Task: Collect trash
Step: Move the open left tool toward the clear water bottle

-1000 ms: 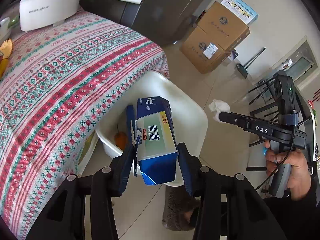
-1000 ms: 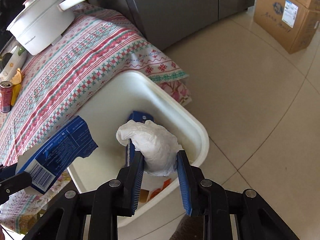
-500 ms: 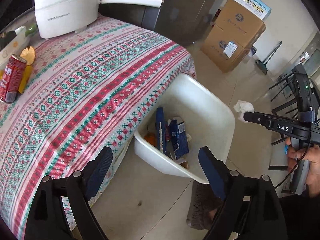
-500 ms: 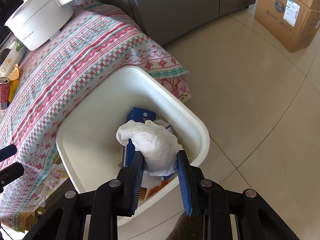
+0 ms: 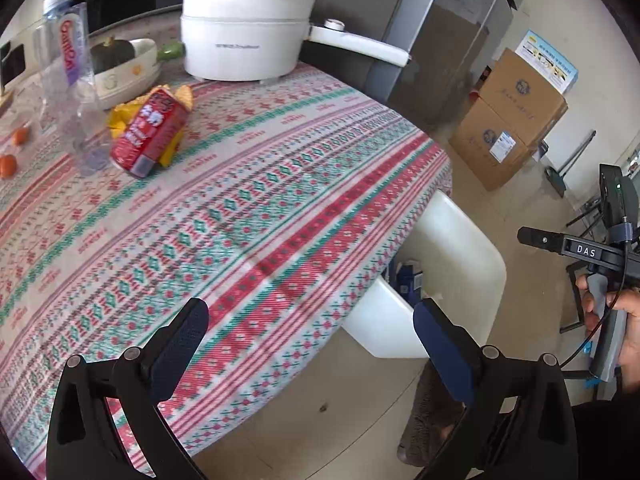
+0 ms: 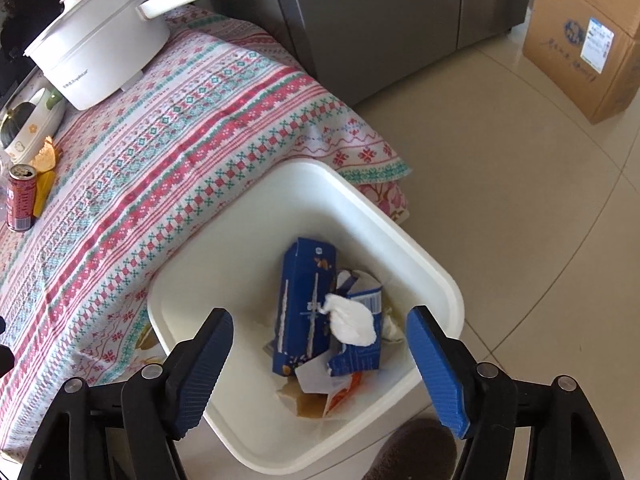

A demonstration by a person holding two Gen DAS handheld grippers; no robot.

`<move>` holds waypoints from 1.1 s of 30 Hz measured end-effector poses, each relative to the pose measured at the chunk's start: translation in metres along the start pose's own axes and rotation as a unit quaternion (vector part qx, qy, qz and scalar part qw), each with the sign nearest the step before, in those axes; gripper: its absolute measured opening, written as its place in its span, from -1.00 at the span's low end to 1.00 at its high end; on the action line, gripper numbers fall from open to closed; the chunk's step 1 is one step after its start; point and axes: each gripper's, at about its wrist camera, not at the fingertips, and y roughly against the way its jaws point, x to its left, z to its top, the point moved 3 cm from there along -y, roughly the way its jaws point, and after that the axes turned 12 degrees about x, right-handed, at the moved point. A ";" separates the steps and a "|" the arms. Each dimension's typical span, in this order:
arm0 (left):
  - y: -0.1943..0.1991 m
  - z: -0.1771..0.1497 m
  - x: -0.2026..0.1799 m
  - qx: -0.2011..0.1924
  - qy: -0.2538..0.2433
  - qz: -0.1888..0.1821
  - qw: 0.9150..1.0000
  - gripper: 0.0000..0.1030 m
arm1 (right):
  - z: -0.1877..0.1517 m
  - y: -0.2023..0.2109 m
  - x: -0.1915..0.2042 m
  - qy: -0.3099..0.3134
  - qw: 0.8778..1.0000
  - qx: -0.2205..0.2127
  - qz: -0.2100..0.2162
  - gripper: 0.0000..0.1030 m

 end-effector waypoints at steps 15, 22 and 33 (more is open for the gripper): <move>0.045 -0.028 0.103 -0.029 0.075 0.040 0.996 1.00 | 0.022 -0.009 0.114 0.078 0.997 -0.013 0.002 0.59; 0.061 -0.038 0.140 -0.042 0.100 0.059 0.992 1.00 | 0.027 -0.013 0.162 0.088 0.996 -0.020 0.024 0.60; 0.075 -0.026 0.197 -0.097 0.120 0.129 0.980 1.00 | 0.036 -0.031 0.209 0.076 0.996 -0.019 0.045 0.62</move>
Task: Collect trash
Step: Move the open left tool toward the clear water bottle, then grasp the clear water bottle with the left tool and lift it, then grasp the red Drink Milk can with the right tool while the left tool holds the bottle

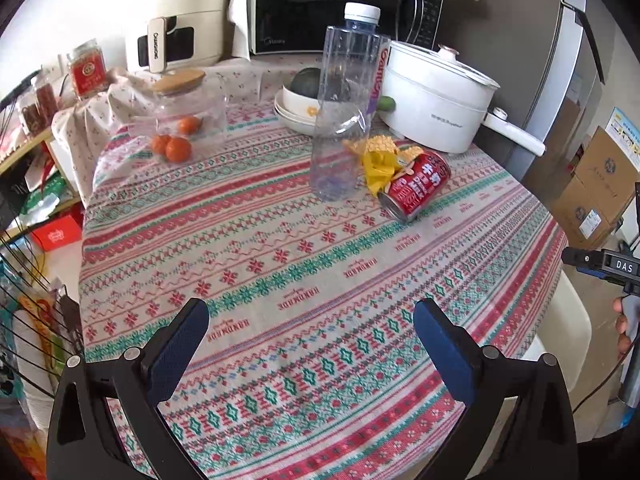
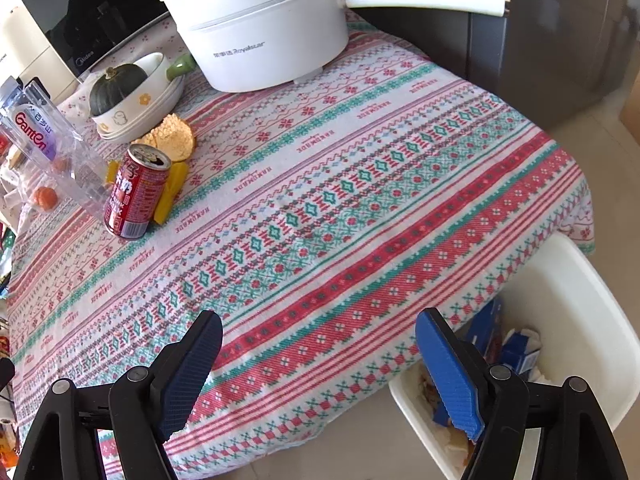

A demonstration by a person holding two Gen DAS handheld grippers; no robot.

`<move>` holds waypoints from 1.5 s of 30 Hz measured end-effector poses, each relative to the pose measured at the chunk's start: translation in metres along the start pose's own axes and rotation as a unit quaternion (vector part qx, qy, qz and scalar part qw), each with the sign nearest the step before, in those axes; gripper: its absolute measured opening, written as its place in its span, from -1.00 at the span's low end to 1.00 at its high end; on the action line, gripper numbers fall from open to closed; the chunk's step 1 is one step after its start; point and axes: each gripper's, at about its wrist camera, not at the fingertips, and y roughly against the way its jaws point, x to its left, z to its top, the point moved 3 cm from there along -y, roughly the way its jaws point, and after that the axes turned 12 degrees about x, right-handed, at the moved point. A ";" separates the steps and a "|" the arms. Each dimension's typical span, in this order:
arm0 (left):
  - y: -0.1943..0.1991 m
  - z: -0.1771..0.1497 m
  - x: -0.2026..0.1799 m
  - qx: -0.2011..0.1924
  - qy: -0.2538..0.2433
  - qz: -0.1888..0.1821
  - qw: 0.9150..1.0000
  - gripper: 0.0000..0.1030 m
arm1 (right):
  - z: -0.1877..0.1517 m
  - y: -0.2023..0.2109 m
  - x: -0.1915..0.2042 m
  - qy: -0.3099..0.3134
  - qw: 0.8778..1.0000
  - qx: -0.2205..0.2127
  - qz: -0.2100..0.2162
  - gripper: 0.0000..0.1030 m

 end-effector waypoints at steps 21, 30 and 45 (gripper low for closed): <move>-0.079 0.166 -0.034 -0.092 0.016 -0.037 0.995 0.83 | 0.030 -0.032 0.001 0.002 1.000 0.001 -0.024 0.64; -0.078 0.165 -0.031 -0.085 0.032 -0.048 0.995 0.22 | 0.028 -0.036 -0.004 0.013 0.999 0.007 -0.033 0.64; 0.031 0.042 0.028 -0.069 0.071 -0.072 0.992 0.22 | 0.042 -0.056 0.074 0.020 0.998 0.004 0.065 0.64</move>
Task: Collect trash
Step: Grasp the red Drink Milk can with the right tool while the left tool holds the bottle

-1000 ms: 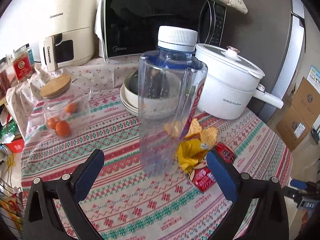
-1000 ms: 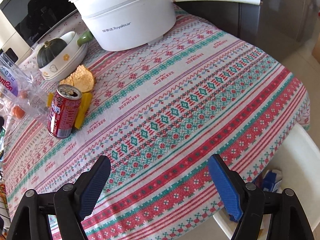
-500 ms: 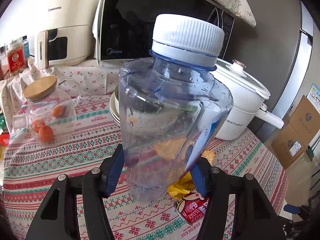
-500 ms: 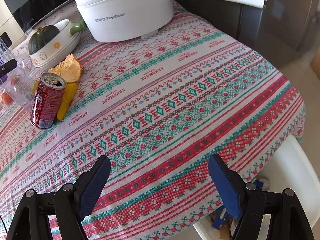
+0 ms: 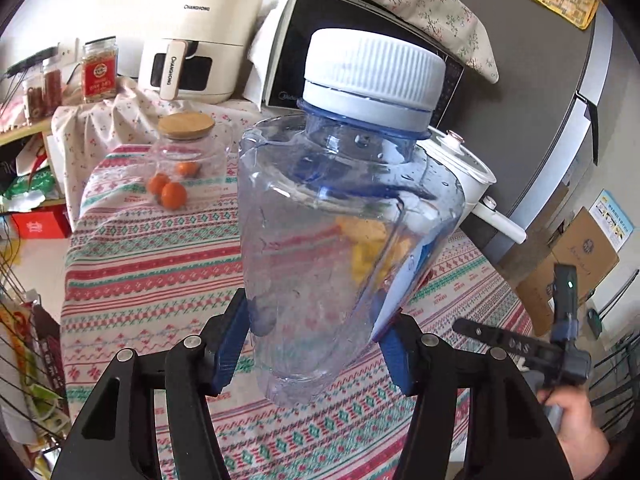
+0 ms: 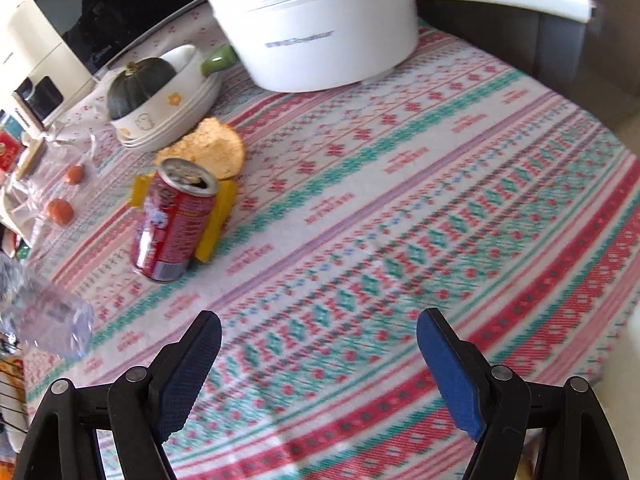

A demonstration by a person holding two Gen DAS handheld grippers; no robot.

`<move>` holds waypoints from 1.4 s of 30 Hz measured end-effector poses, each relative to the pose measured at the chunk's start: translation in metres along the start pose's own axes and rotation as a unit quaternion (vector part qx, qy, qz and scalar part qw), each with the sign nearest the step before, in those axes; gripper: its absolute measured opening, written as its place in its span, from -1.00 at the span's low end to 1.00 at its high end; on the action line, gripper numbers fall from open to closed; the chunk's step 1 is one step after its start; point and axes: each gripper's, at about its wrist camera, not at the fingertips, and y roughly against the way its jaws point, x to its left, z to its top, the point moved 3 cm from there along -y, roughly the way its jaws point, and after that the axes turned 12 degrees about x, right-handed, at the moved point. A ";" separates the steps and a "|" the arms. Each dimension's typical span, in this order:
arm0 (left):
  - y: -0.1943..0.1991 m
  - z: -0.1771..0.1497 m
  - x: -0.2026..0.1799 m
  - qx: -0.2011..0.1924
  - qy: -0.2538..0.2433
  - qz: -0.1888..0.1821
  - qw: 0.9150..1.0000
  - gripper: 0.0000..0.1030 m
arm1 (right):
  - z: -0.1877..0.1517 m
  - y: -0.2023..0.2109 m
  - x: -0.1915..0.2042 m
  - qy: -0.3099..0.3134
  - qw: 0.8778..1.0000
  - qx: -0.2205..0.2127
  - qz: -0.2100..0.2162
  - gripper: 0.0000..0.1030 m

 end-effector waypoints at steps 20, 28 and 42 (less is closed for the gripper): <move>0.010 -0.020 0.062 0.023 0.048 0.003 0.999 0.22 | 0.050 -0.064 0.067 -0.037 0.997 0.001 0.067 0.11; 0.011 -0.023 0.048 0.031 0.043 -0.008 0.999 0.22 | 0.034 -0.027 0.058 0.007 0.998 0.010 0.059 -0.86; 0.012 -0.018 0.049 0.025 0.046 0.009 0.999 0.22 | 0.052 -0.055 0.087 -0.002 0.998 0.015 0.060 0.28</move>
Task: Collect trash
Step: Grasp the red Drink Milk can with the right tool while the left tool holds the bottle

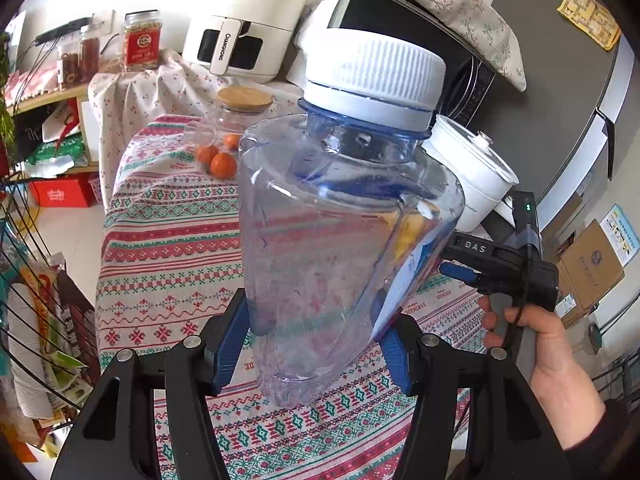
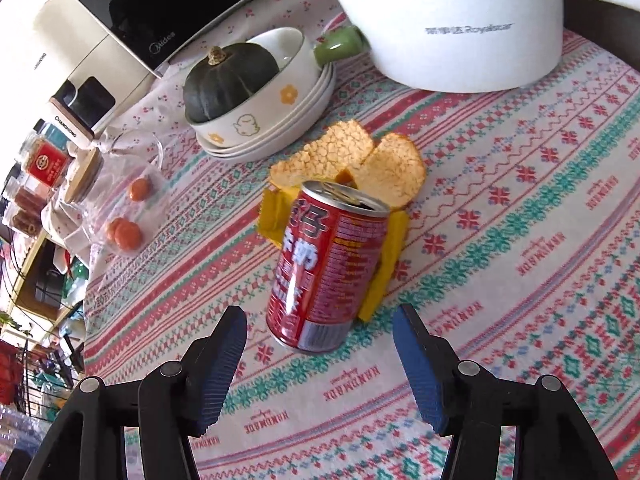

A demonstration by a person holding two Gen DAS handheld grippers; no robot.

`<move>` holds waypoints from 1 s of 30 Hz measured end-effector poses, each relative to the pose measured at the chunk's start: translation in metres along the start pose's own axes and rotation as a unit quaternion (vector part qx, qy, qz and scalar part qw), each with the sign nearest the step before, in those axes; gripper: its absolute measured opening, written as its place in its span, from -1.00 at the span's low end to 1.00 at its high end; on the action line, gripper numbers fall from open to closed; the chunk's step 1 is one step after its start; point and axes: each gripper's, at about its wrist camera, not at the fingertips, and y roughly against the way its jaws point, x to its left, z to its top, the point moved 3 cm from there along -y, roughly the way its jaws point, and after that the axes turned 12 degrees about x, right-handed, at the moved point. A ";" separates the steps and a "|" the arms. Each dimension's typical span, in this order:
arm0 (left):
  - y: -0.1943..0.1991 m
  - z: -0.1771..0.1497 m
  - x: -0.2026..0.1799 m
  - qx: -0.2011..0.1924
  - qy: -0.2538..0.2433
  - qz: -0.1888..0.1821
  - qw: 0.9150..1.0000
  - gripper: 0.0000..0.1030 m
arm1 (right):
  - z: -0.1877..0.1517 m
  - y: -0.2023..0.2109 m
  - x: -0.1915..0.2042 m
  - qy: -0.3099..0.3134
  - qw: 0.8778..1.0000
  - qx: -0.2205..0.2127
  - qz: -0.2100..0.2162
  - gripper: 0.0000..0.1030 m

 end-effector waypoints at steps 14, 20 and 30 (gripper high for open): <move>-0.005 0.000 0.001 0.006 0.003 0.000 1.000 0.22 | 0.011 -0.018 0.006 0.001 1.000 0.013 -0.004 0.08; -0.001 -0.003 -0.024 0.003 -0.016 -0.018 1.000 0.22 | -0.007 0.038 -0.008 0.024 1.000 -0.002 0.004 0.08; 0.001 -0.031 -0.088 0.010 -0.097 -0.010 0.995 0.22 | -0.072 0.142 -0.087 0.039 0.997 -0.028 -0.058 0.08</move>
